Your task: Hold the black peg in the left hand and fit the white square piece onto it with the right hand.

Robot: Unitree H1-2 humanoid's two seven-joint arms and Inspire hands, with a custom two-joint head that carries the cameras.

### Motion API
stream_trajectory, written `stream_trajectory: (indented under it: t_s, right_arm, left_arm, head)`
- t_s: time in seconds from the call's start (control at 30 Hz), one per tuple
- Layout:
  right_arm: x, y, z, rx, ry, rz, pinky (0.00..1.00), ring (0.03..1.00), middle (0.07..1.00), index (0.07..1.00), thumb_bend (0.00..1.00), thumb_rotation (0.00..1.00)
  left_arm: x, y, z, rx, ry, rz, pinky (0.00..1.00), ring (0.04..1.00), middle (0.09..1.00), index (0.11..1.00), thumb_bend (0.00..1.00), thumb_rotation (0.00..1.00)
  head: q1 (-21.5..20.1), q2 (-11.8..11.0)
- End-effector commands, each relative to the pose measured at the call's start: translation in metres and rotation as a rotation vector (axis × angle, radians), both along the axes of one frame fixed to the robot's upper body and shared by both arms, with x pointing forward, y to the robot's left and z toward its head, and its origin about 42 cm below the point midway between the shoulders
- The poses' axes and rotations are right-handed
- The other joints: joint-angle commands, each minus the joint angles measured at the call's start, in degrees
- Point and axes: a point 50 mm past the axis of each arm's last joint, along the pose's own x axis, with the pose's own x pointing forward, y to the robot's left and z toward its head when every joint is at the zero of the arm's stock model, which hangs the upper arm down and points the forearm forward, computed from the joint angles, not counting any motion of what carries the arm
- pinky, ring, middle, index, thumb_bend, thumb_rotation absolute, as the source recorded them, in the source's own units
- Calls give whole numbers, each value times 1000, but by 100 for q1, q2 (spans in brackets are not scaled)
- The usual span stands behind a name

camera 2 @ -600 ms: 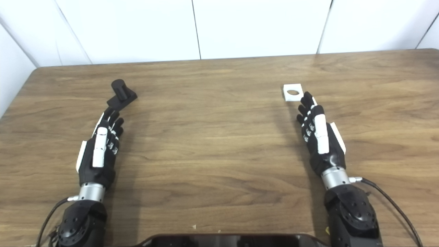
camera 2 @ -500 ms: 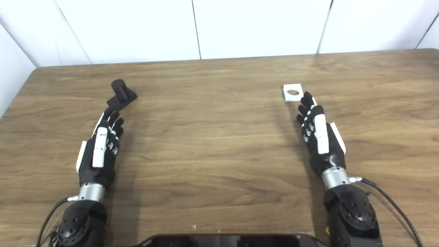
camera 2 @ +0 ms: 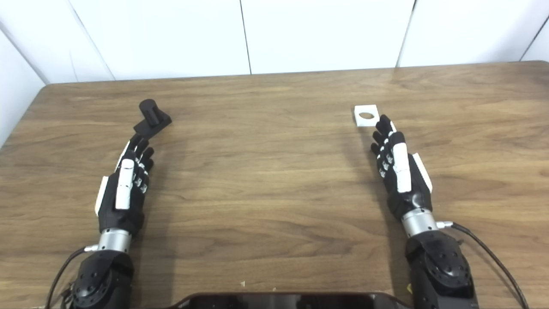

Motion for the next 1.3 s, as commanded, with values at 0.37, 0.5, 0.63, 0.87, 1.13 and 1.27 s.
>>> stream_trajectory:
  t_s: [0.37, 0.5, 0.63, 0.87, 1.13, 1.27]
  right_arm:
    - [12, 3, 15, -8, -86, 38, 1000, 1000, 1000, 999, 605, 1000]
    - [14, 4, 14, -8, -82, 43, 1000, 1000, 1000, 995, 619, 1000]
    - [14, 5, 15, 0, -80, 45, 1000, 1000, 1000, 997, 626, 1000]
    - [14, 4, 14, 8, -79, 46, 965, 1000, 1000, 994, 629, 1000]
    - [14, 3, 13, 12, -76, 48, 939, 1000, 1000, 991, 624, 1000]
    - [12, 2, 14, -5, -84, 46, 922, 1000, 1000, 987, 607, 1000]
  left_arm:
    - [4, 6, 39, 105, -91, -2, 992, 962, 968, 958, 487, 785]
    - [7, 14, 50, 172, -105, -9, 982, 975, 973, 960, 522, 734]
    - [13, 22, 62, 229, -103, -1, 973, 979, 969, 957, 532, 728]
    - [27, 36, 79, 459, -103, 11, 1000, 1000, 1000, 965, 529, 713]
    - [46, 52, 90, 768, -7, 95, 995, 1000, 1000, 987, 580, 661]
    - [62, 62, 93, 962, 52, 151, 991, 1000, 1000, 963, 676, 590]
  head:
    - [100, -59]
    - [109, -89]
    - [111, -110]
    - [156, -140]
    - [180, -205]
    - [186, -224]
